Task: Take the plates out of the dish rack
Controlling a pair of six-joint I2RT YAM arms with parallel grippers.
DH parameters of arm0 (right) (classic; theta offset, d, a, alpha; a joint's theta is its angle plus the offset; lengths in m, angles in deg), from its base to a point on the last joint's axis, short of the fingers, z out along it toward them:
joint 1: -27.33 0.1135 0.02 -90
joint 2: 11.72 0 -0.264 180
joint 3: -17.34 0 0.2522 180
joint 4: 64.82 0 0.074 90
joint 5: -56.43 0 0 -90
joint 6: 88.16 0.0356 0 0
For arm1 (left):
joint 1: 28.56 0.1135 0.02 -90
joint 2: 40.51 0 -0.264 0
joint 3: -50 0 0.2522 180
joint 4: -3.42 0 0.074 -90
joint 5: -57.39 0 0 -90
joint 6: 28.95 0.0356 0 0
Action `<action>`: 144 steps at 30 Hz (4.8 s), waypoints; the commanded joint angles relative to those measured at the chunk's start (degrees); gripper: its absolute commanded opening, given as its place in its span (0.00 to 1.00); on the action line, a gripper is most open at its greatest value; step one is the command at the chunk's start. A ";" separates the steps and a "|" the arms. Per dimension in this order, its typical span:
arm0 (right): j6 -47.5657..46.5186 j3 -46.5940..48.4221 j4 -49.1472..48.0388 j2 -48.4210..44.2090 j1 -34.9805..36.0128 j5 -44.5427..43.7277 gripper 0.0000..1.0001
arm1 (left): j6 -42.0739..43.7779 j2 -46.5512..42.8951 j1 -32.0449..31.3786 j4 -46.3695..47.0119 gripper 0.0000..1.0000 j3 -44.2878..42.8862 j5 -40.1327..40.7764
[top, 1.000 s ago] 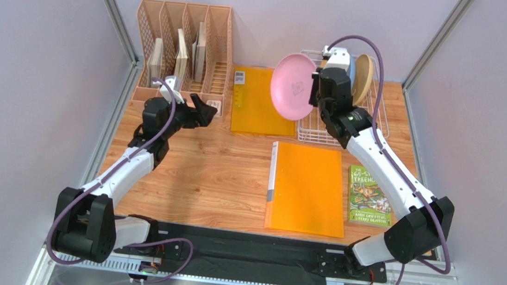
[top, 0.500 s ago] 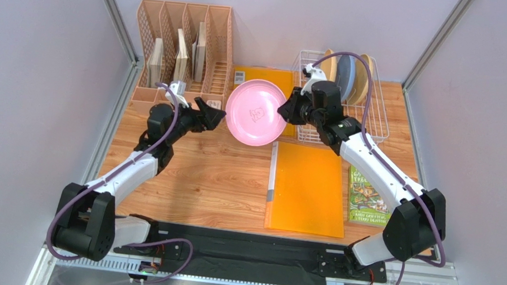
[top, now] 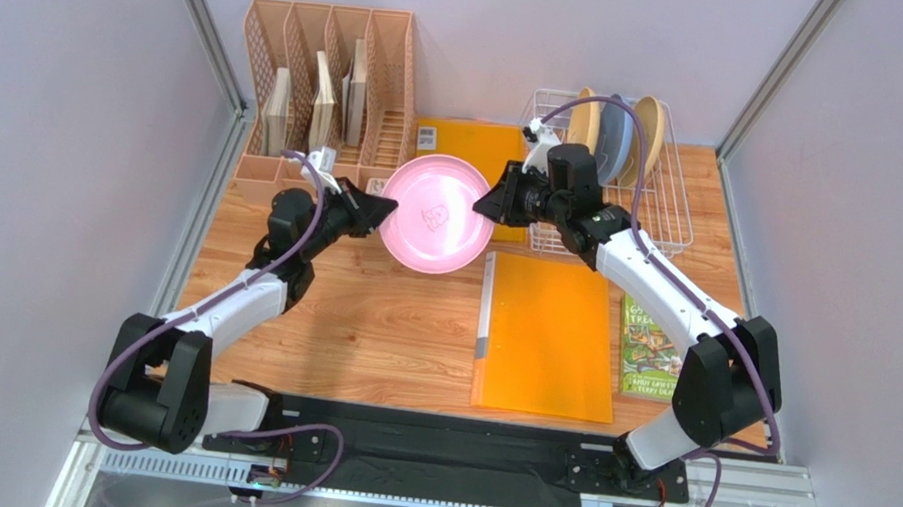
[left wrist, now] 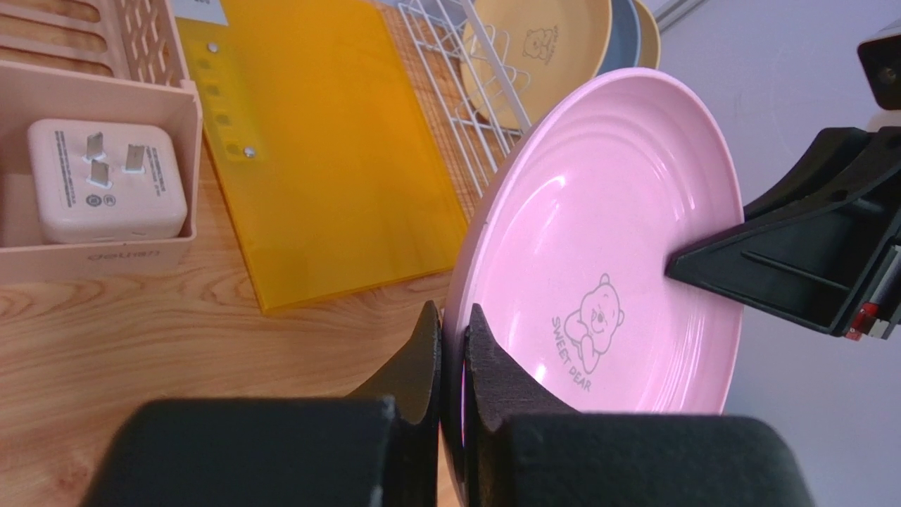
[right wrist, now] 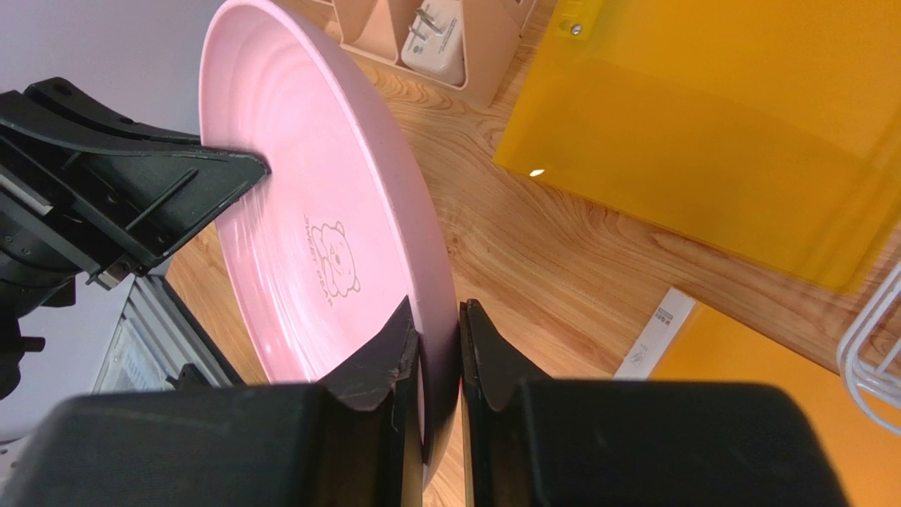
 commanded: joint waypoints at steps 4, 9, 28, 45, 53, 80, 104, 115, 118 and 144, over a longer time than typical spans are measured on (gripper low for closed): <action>-1.36 4.10 1.89 -0.22 0.45 0.15 0.62 | 3.63 -4.10 -0.37 -8.48 0.00 1.41 6.45; -9.61 6.65 11.06 -1.27 0.36 -19.52 0.82 | 6.63 -13.06 -0.46 -28.95 0.00 0.88 20.07; -15.61 14.56 13.35 5.22 -10.00 -38.73 0.88 | -5.50 -18.44 -0.46 -45.78 0.00 10.02 39.26; -20.71 29.59 11.95 20.24 -14.05 -46.64 0.88 | -6.91 -15.89 -0.46 -42.71 0.42 13.89 38.12; -24.40 43.21 12.82 33.60 -14.67 -45.94 0.79 | -7.26 -18.43 -0.46 -44.72 0.80 14.07 37.67; -42.58 45.86 -7.89 37.23 -6.85 -77.64 0.00 | 2.23 -6.40 -0.81 -28.92 0.87 -3.60 22.83; -14.85 15.02 8.60 2.34 -4.21 -50.11 0.00 | 5.74 3.54 -5.64 -16.17 0.88 -12.82 8.24; -3.23 2.09 3.25 -4.79 -4.12 -17.68 0.00 | 7.07 7.40 -9.59 -8.00 0.86 -12.48 6.73; -0.68 0.95 1.59 -5.32 -4.12 -13.18 0.00 | 7.07 7.58 -10.21 -5.80 0.86 -10.99 8.93; -1.81 3.58 5.07 -2.59 -4.03 -11.29 0.77 | 7.68 0.82 -10.39 -13.05 0.00 -2.20 25.60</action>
